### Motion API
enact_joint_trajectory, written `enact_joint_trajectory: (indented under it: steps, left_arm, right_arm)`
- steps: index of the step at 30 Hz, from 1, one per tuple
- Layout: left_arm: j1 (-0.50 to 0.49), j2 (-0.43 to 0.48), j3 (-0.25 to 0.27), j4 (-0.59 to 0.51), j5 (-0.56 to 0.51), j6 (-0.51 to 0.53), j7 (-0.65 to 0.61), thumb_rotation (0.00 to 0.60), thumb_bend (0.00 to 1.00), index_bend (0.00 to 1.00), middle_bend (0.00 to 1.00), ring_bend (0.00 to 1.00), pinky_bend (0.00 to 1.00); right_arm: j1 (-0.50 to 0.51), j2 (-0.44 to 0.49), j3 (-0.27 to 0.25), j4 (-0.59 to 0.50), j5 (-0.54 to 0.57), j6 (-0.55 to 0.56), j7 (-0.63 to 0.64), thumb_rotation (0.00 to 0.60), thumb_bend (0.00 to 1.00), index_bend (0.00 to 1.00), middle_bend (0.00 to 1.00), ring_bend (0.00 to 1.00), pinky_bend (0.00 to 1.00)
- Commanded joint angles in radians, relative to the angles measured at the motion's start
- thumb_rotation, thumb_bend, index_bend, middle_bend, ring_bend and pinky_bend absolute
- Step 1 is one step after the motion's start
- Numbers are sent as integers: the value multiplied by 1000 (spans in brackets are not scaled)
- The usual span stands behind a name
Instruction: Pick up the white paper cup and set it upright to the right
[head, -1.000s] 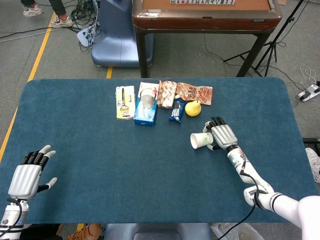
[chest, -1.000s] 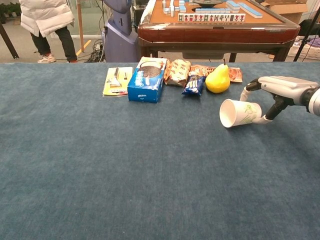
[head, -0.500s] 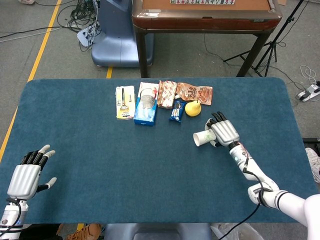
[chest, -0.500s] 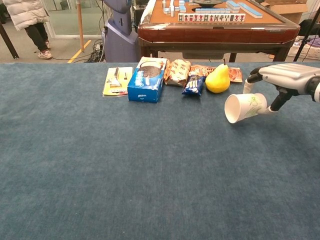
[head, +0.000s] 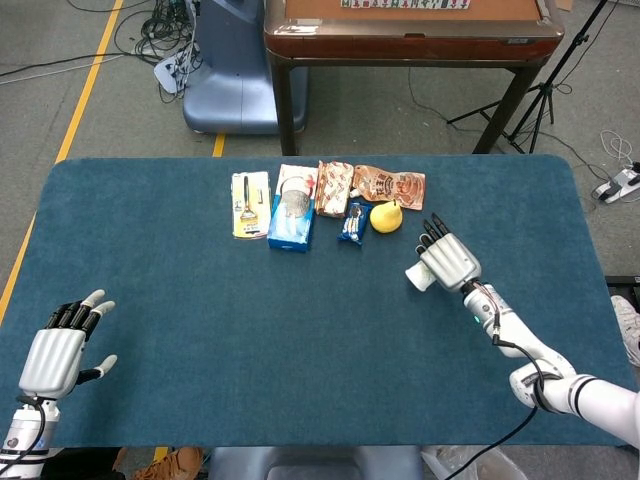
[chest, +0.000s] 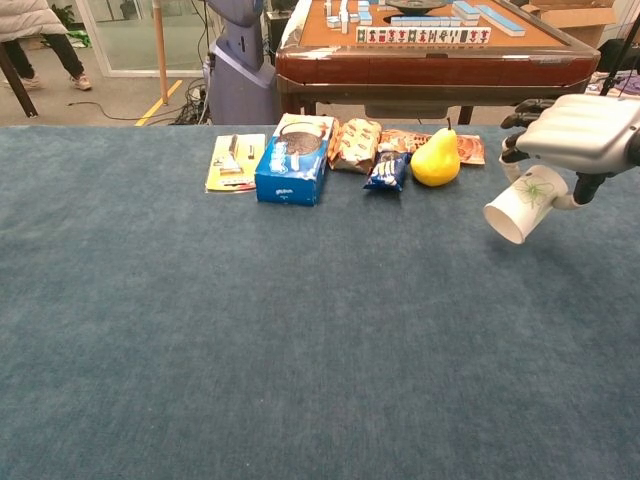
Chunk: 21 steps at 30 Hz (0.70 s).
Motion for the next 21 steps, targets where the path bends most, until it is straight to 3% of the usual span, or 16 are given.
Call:
enact_joint_trajectory:
  steps: [1,14,21]
  left_arm:
    - [0,0,0,0,0,1,-1,600,146,218,126,161,140]
    - [0,-4,3,7,0,-4,-7,600,146,218,125,160,140]
    - [1,-4,4,8,-1,-3,-10,600,146,218,126,161,140]
  right_arm:
    - [13,7,-22,1,4,6,-107,600,316,449,266,51,0]
    - [35,3,-45,-28,25,-6,-316,600,318,442,224,39,0]
    - [40,-11,-38,-66,72,-1,-390,600,316,264,157,0,0]
